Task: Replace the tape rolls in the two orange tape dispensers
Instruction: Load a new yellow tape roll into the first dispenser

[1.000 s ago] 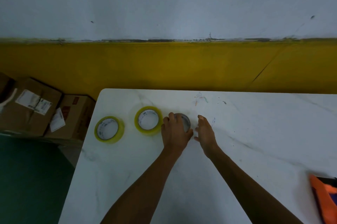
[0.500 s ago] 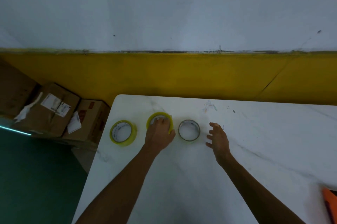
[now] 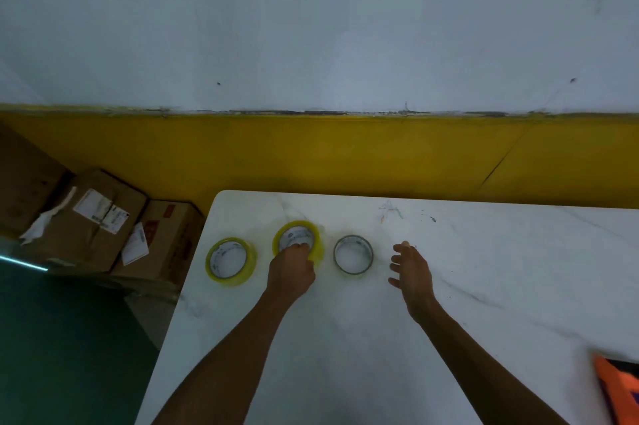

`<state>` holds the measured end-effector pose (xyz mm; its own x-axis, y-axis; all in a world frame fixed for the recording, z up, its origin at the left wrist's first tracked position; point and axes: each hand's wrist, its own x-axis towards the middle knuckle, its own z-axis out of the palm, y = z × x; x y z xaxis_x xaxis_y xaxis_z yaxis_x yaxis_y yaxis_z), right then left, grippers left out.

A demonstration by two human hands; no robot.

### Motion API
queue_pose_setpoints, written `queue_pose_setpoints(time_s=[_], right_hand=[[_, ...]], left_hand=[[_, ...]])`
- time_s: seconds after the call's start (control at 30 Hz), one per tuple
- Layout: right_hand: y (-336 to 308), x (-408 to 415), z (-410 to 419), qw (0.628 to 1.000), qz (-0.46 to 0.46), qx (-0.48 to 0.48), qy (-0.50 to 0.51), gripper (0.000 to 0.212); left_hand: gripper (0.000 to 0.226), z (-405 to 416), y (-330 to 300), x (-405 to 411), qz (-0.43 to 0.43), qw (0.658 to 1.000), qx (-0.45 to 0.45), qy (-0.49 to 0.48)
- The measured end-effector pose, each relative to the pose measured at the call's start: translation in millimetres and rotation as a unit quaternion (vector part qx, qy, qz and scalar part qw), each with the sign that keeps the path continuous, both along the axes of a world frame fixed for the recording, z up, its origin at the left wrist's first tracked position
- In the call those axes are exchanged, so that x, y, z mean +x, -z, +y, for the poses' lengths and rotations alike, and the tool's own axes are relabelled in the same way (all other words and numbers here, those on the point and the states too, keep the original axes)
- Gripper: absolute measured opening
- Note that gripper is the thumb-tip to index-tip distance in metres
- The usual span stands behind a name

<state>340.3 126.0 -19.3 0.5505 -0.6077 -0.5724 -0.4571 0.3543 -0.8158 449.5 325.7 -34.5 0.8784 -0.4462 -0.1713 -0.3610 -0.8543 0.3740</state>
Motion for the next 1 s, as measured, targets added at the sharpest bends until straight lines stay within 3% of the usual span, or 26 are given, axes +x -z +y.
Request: queue_pose_setpoints(time_s=[0.07,0.17,0.23,0.4,0.5,0.57,0.73,1.0], right_hand=[[-12,1,6,0.999,-0.009,-0.035,-0.022,0.027],[-40,1,18,0.995,-0.034,-0.053,-0.072,0.018],[-62,3,29,0.990,-0.057,-0.052,-0.121,0.017],[-118,19,60,0.973,-0.076,-0.075,-0.203,0.024],[-152,34,75,0.965,-0.112,-0.088,-0.219,0.036],[-172,38,80,0.963,-0.140,-0.111,-0.203,0.042],[-191,30,77,0.955,-0.155,-0.203,-0.152,0.032],[-191,6,58,0.960,-0.149,-0.184,-0.153,0.025]], left_hand=[[0.031,2,-16,4,0.006,0.998,-0.041,-0.042],[0.016,6,-46,10,0.046,0.986,-0.112,-0.114],[0.030,9,-68,9,0.104,0.971,-0.148,-0.154],[0.023,10,-129,1,0.236,0.890,-0.322,-0.219],[0.013,-1,-170,1,0.250,0.867,-0.382,-0.201],[0.011,-7,-195,0,0.251,0.859,-0.403,-0.193],[0.016,-14,-226,-13,0.228,0.865,-0.416,-0.166],[0.019,-28,-222,-36,0.260,0.852,-0.426,-0.161]])
